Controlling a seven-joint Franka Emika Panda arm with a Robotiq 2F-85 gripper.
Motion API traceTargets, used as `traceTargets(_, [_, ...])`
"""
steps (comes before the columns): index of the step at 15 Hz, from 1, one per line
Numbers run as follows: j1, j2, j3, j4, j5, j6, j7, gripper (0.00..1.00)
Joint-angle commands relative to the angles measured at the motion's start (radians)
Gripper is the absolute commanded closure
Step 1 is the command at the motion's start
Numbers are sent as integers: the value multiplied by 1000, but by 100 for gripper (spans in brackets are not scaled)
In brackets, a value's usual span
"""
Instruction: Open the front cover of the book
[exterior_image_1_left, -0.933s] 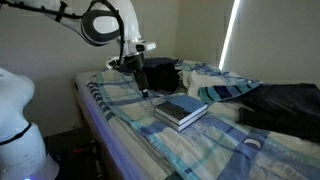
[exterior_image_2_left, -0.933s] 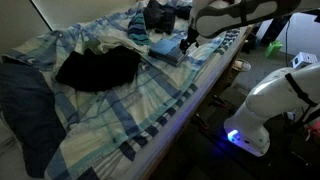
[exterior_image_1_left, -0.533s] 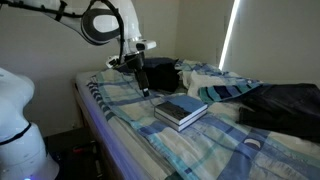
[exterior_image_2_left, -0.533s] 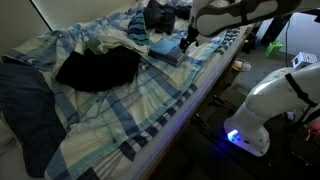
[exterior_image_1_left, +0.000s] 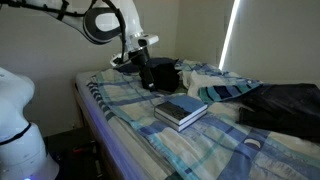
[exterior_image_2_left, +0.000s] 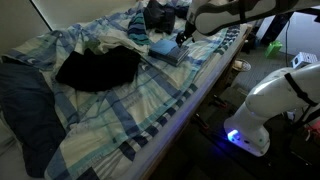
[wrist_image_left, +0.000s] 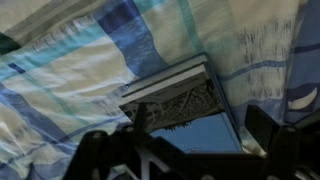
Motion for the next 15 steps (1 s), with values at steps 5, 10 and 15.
traceTargets(5, [-42,225,-3,136,-20,161,19,0])
traceTargets(10, [-24,404,-52,262,2,193,-44,0])
traceTargets(15, [-11,526,-112,387,41,184,-163,0])
